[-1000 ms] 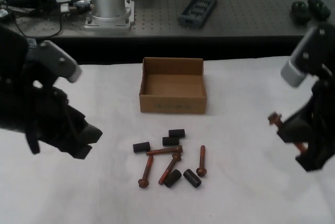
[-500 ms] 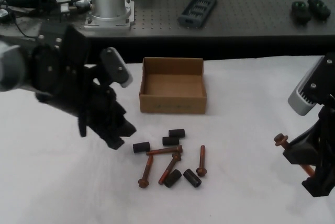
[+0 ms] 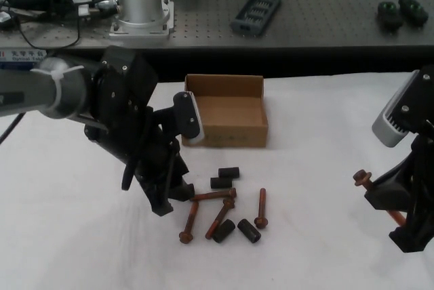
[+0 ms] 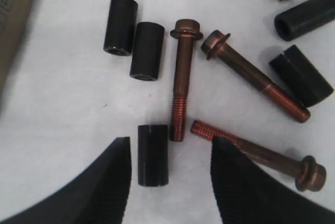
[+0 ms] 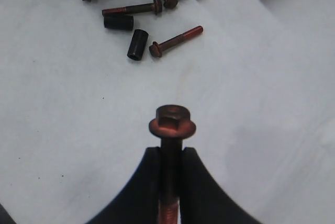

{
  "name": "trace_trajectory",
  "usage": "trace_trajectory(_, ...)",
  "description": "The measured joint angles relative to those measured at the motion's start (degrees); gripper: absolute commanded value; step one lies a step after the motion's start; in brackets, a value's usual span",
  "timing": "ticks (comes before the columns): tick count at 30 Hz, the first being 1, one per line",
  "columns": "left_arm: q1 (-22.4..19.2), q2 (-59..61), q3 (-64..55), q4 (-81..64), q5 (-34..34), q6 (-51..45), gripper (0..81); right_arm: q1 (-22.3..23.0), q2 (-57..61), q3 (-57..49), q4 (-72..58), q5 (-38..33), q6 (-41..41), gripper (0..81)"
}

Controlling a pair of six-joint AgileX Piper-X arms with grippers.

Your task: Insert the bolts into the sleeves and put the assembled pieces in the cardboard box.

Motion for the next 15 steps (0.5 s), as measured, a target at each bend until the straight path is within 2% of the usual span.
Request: trace_trajectory(15,0.0,3.46,-0.23,0.03,-2.92,3.07,34.8,0.0,0.0,0.0,0.0,0.0,0.0,2.0)
